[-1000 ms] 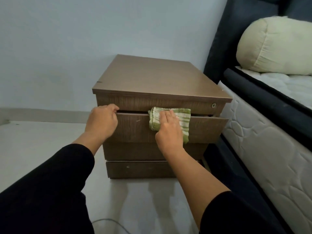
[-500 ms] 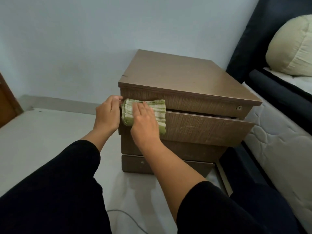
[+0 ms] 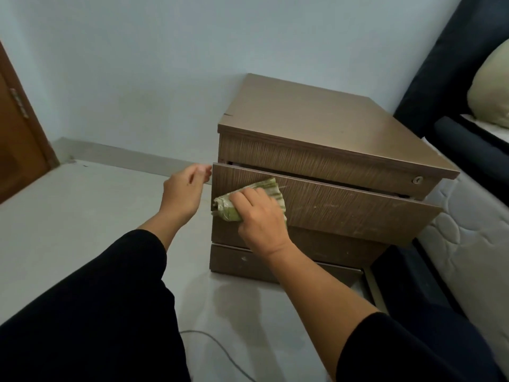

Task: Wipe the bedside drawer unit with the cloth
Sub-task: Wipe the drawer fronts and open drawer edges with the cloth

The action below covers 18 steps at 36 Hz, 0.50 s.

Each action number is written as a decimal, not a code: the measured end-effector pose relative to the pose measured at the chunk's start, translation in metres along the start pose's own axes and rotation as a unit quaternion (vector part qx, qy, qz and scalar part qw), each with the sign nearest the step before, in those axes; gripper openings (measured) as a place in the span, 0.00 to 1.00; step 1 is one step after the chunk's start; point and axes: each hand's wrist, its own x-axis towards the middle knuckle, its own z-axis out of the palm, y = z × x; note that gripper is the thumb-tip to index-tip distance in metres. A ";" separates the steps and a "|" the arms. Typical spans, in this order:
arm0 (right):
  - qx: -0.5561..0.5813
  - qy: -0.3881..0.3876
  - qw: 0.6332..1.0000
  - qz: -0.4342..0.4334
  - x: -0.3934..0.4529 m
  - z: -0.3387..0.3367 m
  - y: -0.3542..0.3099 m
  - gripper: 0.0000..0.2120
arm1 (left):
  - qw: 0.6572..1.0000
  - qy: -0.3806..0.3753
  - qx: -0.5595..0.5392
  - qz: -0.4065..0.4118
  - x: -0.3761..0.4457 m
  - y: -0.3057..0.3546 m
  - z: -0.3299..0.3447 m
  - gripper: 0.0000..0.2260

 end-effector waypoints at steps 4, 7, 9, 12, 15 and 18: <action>0.007 -0.026 1.000 0.013 -0.001 -0.005 0.005 0.13 | 1.000 -0.011 0.019 0.012 0.000 0.000 0.000 0.14; 0.038 -0.041 0.998 0.014 0.003 -0.012 0.008 0.15 | 1.000 -0.008 0.024 0.013 0.000 0.000 0.000 0.14; 0.053 -0.046 0.998 0.005 0.006 -0.016 0.008 0.15 | 1.000 -0.007 0.023 0.014 0.000 0.000 0.000 0.14; 0.044 -0.047 0.998 -0.019 0.012 -0.020 0.007 0.14 | 1.000 -0.008 0.022 0.013 -0.002 0.003 0.001 0.15; -0.009 -0.022 0.998 -0.063 0.017 -0.020 0.009 0.12 | 1.000 -0.013 0.008 0.010 -0.001 0.003 0.000 0.15; -0.088 0.024 0.985 -0.148 0.024 -0.018 0.012 0.09 | 1.000 -0.021 -0.006 0.002 0.001 0.001 -0.004 0.13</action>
